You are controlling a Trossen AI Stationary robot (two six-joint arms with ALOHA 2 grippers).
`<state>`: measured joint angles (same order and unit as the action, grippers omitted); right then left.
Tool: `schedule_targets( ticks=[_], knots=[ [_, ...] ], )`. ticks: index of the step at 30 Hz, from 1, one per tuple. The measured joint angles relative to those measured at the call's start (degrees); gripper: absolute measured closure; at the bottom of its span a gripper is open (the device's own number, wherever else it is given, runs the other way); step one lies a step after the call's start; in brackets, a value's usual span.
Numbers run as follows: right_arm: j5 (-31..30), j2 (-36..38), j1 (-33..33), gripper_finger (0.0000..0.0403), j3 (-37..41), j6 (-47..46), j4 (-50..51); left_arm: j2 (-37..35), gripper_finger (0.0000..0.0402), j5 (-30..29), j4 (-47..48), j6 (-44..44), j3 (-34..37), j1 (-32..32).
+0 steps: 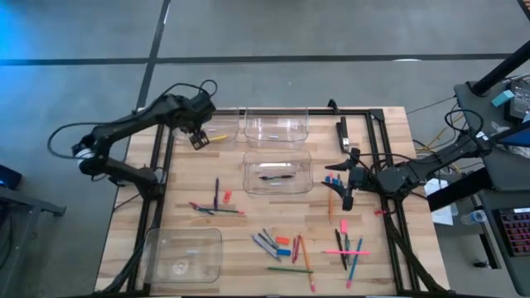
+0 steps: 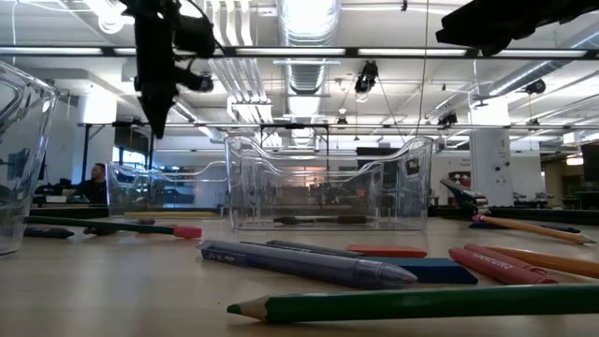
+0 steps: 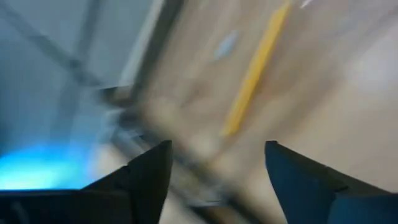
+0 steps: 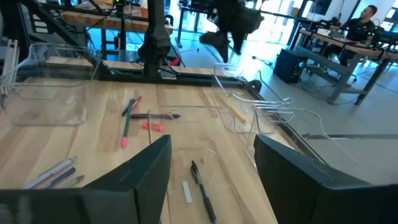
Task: Sort crayons/erasers/pens/pencils in bins
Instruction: Put the left orange eraser into the top right transparent bin
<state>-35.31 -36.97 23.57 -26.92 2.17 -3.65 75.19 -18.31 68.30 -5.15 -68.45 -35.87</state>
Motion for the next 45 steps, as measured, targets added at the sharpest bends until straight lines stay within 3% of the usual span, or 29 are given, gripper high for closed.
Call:
schedule_targets(
  ticks=[3, 5, 13, 22, 30, 37, 45],
  knots=[
    [0.0, 0.0, 0.01, 0.0184, 0.0, -0.15, 0.01, -3.57, 0.0141, 12.89, -0.73, 6.46, 0.93, 2.07],
    [0.02, 0.0, 0.02, 0.0184, 0.0, -0.39, 0.01, -5.46, 0.0141, 16.07, 0.05, 9.96, 2.2, 5.03],
    [0.04, 0.0, 0.02, 0.0184, 0.0, -1.11, -0.02, -8.8, 0.0159, 14.75, -1.74, 19.34, 8.05, 21.68],
    [0.12, 0.0, 0.02, 0.0184, 0.0, -1.73, -0.03, -4.57, 0.016, 13.86, -8.27, 27.16, 11.74, 33.81],
    [0.11, 0.0, 0.02, 0.0184, 0.0, -1.75, -0.04, 4.27, 0.016, 10.67, -9.44, 41.23, 13.06, 35.73],
    [0.11, 0.0, 0.02, 0.0184, 0.0, -1.75, 0.02, 12.21, 0.016, 10.97, -9.85, 47.77, 15.23, 35.75],
    [0.11, 0.0, 0.02, 0.0184, 0.0, -1.63, 0.12, 14.98, 0.016, 13.93, -14.47, 47.57, 14.84, 35.75]
  ],
)
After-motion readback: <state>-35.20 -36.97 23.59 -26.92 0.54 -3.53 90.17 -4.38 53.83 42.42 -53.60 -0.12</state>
